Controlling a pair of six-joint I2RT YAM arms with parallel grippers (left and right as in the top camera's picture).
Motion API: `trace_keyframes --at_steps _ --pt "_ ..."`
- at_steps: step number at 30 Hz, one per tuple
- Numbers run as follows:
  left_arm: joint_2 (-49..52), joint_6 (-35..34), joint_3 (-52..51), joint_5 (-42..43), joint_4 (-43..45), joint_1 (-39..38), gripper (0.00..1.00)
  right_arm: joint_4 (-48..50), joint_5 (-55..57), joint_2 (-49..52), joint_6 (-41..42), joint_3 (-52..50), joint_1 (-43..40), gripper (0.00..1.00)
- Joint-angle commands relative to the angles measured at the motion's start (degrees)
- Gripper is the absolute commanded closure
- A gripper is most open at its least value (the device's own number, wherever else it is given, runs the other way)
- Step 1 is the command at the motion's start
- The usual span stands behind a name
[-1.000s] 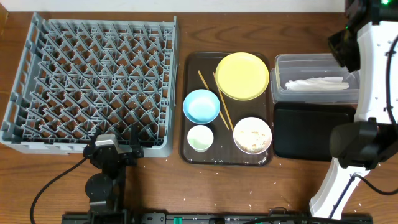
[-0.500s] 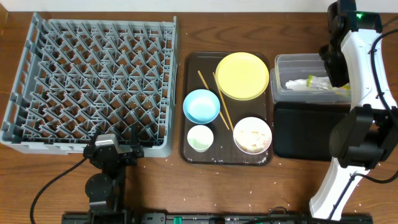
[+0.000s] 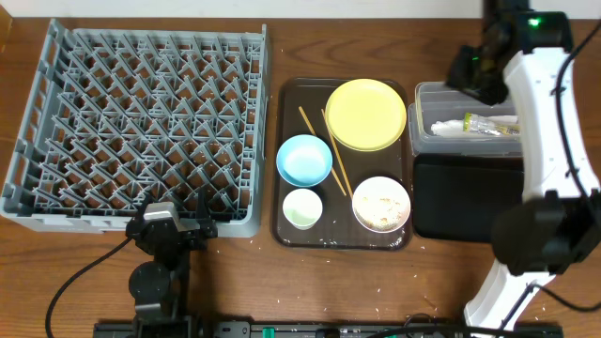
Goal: Sort waste into correct bins and load items into the dishwasher
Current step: 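Grasp the rim of the pink bowl of rice with the right gripper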
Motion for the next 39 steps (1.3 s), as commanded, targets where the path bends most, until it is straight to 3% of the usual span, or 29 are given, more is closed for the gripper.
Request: trace_keyframes --at_steps 1,11,22,25,29,33,39 --pt "-0.3 0.3 -1.7 -0.3 -0.7 0.2 0.05 -2.9 -1.7 -0.9 -8.4 0.6 6.8 0.18" --pt "-0.3 0.3 -1.7 -0.3 -0.7 0.2 0.05 -1.9 1.4 -0.5 -1.3 -15.7 21.0 0.34" --pt "-0.3 0.3 -1.7 -0.3 -0.7 0.2 0.05 7.5 -0.2 -0.5 2.7 -31.7 29.7 0.34" --pt "-0.3 0.3 -1.7 -0.3 -0.7 0.2 0.05 9.6 -0.4 -0.5 2.7 -35.2 30.2 0.42" --pt "-0.3 0.3 -1.7 -0.3 -0.7 0.2 0.05 12.9 0.2 -0.5 1.3 -38.6 30.6 0.75" --pt "-0.3 0.3 -1.7 -0.3 -0.7 0.2 0.05 15.3 1.6 -0.5 1.4 -40.8 31.1 0.95" --pt "-0.3 0.3 -1.7 -0.3 -0.7 0.2 0.05 16.1 2.5 -0.5 0.8 -41.9 31.8 0.99"
